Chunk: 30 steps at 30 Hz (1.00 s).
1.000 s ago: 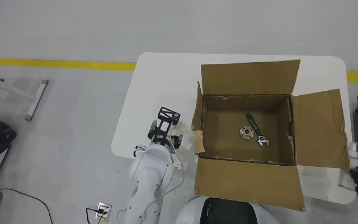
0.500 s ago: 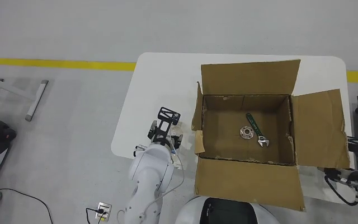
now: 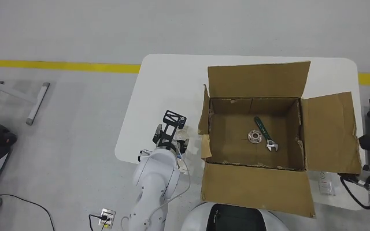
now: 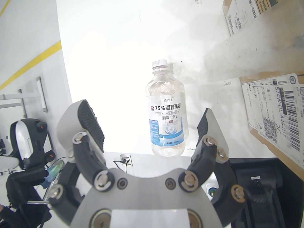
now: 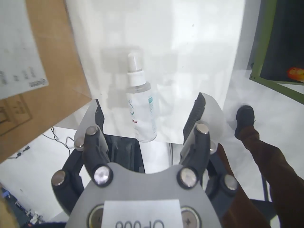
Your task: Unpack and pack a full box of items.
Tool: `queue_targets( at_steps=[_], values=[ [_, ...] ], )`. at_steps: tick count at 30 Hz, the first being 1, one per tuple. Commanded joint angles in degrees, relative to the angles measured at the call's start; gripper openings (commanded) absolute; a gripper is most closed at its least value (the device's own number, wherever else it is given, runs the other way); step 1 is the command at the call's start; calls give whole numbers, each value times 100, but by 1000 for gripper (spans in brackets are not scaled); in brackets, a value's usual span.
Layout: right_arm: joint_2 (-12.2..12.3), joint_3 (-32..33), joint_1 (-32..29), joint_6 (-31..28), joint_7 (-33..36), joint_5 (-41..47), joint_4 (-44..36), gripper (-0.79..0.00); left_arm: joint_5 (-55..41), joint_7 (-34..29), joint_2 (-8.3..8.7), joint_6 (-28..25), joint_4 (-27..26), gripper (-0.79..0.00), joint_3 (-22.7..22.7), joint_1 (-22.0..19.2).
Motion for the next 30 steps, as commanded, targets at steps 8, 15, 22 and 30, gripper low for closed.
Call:
queue_targets(
  at_steps=[8, 15, 22, 30],
  values=[
    [51, 1002, 505, -426, -1287, 734, -58, -785, 0, 0, 0, 0, 0, 0, 0, 0],
    [170, 616, 1050, -1129, -1756, 954, -58, -785, 0, 0, 0, 0, 0, 0, 0, 0],
    [299, -198, 1532, -1715, -1738, 836, -58, -785, 0, 0, 0, 0, 0, 0, 0, 0],
    [419, -1948, 2351, -1548, -1167, -140, -58, -785, 0, 0, 0, 0, 0, 0, 0, 0]
  ],
)
